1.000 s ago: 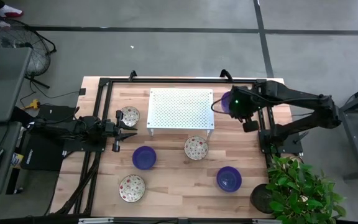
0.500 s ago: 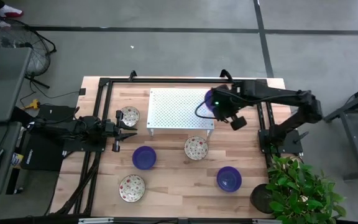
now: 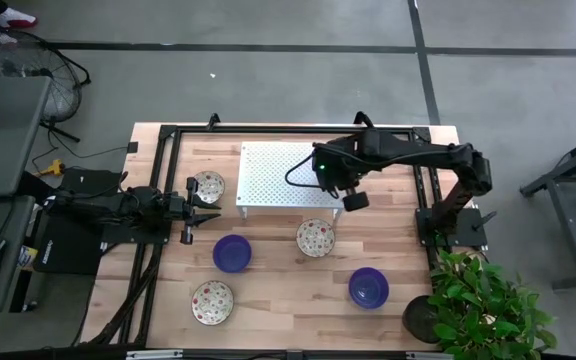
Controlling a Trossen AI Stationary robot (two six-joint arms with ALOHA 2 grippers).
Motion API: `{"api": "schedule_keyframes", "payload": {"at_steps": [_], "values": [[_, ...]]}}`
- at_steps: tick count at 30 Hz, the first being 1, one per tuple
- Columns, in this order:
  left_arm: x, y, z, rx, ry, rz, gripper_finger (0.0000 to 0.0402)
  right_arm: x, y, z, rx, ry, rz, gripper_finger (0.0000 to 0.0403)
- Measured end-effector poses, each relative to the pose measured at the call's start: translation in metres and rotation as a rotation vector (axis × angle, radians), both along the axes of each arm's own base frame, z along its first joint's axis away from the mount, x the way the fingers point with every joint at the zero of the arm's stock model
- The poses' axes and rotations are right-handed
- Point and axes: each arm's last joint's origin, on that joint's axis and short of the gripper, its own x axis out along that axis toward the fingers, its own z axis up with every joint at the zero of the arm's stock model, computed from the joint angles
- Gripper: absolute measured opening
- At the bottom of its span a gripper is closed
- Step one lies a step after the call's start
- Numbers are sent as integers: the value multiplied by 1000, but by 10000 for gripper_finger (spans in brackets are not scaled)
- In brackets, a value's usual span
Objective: Pick & Place Mini bowls
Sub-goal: Put the top right blue bowl on the shelf
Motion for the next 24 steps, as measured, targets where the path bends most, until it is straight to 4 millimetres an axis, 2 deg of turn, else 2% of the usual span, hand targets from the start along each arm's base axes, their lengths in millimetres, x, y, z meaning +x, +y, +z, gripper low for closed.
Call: {"api": "schedule_keyframes", "payload": {"at_steps": [4,9,17,24], "values": [[0,0,0,0,0,0,72,6,3,-3,15,-40,-74,0],[0,0,0,0,-1,0,72,9,7,-6,12,-59,-76,0],[0,0,0,0,0,0,72,13,19,-13,-36,-43,61,0],[0,0,0,0,0,0,72,19,20,-21,-38,-10,138,0]]}}
